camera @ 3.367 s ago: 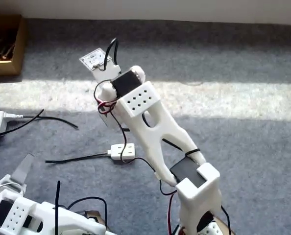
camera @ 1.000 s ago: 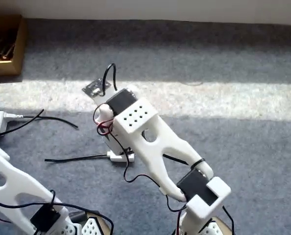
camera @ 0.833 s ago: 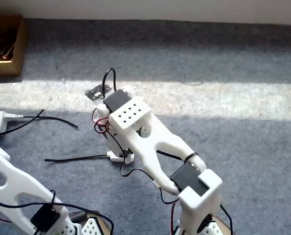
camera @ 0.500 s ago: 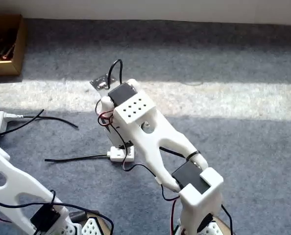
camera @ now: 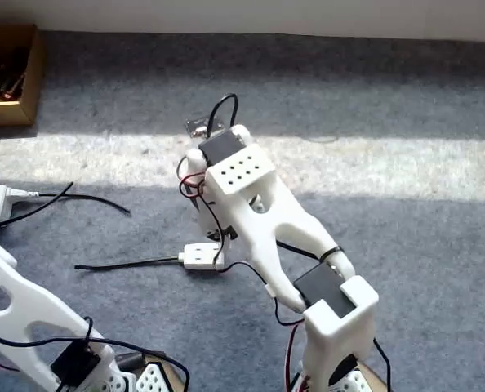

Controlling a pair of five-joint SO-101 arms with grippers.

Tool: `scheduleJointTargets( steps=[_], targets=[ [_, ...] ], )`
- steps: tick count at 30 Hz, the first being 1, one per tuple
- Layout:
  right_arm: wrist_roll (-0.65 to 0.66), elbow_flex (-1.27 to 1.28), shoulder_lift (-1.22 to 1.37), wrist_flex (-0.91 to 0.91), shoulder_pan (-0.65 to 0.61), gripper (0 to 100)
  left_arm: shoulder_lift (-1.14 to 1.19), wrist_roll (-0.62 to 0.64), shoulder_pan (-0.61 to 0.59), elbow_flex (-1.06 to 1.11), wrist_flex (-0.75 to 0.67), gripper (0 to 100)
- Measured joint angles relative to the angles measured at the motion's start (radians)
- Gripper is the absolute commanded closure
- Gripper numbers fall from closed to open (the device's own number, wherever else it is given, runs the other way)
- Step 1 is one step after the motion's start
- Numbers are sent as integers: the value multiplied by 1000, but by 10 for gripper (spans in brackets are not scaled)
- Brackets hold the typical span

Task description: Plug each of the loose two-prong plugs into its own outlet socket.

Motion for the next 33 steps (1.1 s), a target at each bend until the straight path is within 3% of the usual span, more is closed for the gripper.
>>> scheduleJointTargets(
  steps=[10, 33],
  targets=[
    [-29, 6, -15, 0, -104, 993, 0, 0, 0, 0, 0, 332],
    [-29, 75, -6, 0, -35, 993, 0, 0, 0, 0, 0, 332]
  ],
)
